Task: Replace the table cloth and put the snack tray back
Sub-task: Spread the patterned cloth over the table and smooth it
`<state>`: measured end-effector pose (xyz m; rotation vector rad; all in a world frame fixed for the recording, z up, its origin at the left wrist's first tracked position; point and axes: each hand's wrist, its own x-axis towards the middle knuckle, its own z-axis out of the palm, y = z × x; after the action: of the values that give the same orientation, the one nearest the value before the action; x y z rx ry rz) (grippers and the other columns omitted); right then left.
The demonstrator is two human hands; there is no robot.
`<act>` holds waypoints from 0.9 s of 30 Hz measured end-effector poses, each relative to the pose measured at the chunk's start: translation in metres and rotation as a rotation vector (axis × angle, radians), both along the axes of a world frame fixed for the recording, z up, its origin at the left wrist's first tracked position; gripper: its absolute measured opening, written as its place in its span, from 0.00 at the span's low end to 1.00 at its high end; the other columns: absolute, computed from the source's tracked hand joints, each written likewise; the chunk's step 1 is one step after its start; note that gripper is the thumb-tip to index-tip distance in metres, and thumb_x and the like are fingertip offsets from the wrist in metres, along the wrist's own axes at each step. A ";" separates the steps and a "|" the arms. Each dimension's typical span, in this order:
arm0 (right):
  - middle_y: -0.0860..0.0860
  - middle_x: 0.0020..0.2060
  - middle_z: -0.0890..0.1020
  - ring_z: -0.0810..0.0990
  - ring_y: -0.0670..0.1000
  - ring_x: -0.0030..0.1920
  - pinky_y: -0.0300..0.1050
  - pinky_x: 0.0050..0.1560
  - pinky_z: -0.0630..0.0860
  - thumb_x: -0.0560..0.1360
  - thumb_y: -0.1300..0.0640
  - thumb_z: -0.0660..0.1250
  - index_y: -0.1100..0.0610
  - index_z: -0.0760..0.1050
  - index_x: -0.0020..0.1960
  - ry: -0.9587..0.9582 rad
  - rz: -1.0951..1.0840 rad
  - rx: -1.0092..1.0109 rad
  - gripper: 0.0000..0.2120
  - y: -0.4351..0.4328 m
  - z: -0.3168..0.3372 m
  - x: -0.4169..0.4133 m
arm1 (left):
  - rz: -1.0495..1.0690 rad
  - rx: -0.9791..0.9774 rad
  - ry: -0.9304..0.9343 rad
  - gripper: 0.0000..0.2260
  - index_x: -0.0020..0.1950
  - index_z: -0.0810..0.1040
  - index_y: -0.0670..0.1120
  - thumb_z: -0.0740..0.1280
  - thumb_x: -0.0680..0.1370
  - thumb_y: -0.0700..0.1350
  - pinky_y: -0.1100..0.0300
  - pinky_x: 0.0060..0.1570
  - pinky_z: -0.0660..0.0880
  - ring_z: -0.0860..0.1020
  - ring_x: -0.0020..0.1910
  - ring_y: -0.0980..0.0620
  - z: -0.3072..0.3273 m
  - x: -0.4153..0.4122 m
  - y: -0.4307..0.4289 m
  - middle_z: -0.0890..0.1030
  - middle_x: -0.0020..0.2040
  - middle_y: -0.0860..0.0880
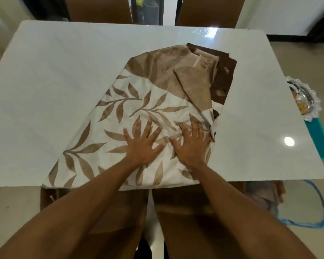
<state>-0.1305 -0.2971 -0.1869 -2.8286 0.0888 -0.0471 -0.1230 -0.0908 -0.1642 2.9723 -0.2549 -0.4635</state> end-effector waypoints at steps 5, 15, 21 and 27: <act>0.52 0.79 0.61 0.61 0.58 0.76 0.71 0.72 0.57 0.75 0.27 0.56 0.41 0.65 0.74 -0.004 0.125 0.021 0.33 -0.020 0.005 0.077 | 0.196 -0.022 -0.073 0.32 0.79 0.45 0.66 0.40 0.76 0.74 0.24 0.67 0.37 0.36 0.79 0.41 -0.006 0.033 -0.029 0.42 0.82 0.54; 0.48 0.79 0.63 0.62 0.56 0.77 0.60 0.74 0.59 0.72 0.25 0.56 0.39 0.65 0.76 -0.025 0.413 0.040 0.36 -0.052 0.006 0.265 | 0.478 -0.039 -0.114 0.33 0.79 0.46 0.66 0.39 0.75 0.74 0.23 0.66 0.35 0.35 0.79 0.40 -0.011 0.163 -0.074 0.42 0.82 0.55; 0.52 0.73 0.73 0.71 0.55 0.72 0.52 0.73 0.64 0.76 0.40 0.68 0.49 0.74 0.72 0.039 0.408 0.261 0.28 -0.067 0.017 0.297 | 0.494 -0.012 -0.119 0.34 0.79 0.45 0.66 0.39 0.74 0.75 0.23 0.66 0.36 0.37 0.79 0.40 -0.015 0.203 -0.081 0.42 0.82 0.54; 0.50 0.71 0.72 0.69 0.54 0.72 0.66 0.77 0.54 0.76 0.40 0.63 0.46 0.72 0.70 -0.048 0.143 0.157 0.24 -0.070 0.014 0.160 | 0.356 -0.072 -0.164 0.38 0.80 0.51 0.63 0.46 0.73 0.77 0.29 0.69 0.36 0.44 0.81 0.42 -0.014 0.202 -0.069 0.49 0.82 0.51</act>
<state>0.0298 -0.3670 -0.1727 -2.6674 -0.1155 -0.0733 0.0793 -0.1594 -0.1781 2.8957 0.2357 -0.1645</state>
